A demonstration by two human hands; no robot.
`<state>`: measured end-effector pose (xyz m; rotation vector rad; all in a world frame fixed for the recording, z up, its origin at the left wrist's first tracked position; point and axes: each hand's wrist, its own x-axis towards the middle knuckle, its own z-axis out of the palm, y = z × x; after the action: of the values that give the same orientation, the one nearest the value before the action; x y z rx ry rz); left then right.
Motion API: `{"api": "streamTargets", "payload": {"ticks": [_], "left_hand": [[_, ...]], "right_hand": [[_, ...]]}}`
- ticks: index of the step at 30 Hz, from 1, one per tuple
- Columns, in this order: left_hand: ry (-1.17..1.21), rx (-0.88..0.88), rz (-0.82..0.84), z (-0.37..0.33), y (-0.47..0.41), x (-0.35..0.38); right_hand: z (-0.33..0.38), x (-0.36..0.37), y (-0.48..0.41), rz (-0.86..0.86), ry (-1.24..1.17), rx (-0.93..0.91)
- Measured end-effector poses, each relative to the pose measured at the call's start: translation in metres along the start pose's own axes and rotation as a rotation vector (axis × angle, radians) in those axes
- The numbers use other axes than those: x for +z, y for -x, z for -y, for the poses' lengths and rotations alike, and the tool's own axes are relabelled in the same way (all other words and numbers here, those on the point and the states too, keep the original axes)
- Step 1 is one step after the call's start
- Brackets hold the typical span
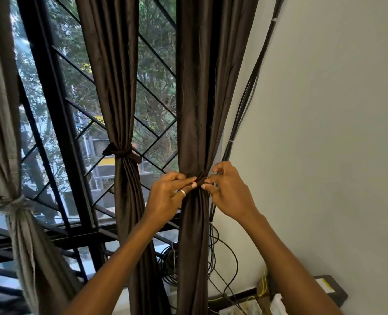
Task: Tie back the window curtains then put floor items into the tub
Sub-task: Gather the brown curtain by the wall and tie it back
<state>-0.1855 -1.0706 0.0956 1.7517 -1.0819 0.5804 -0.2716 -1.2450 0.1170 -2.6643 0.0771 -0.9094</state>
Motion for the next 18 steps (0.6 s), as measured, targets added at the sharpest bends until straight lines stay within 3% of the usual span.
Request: {"api": "streamTargets", "payload": {"ticks": [18], "left_hand": [[0.02,-0.076,-0.048,0.019,0.007,-0.021]], "right_hand": [[-0.016,0.002,0.0,0.017,0.108,0.013]]}}
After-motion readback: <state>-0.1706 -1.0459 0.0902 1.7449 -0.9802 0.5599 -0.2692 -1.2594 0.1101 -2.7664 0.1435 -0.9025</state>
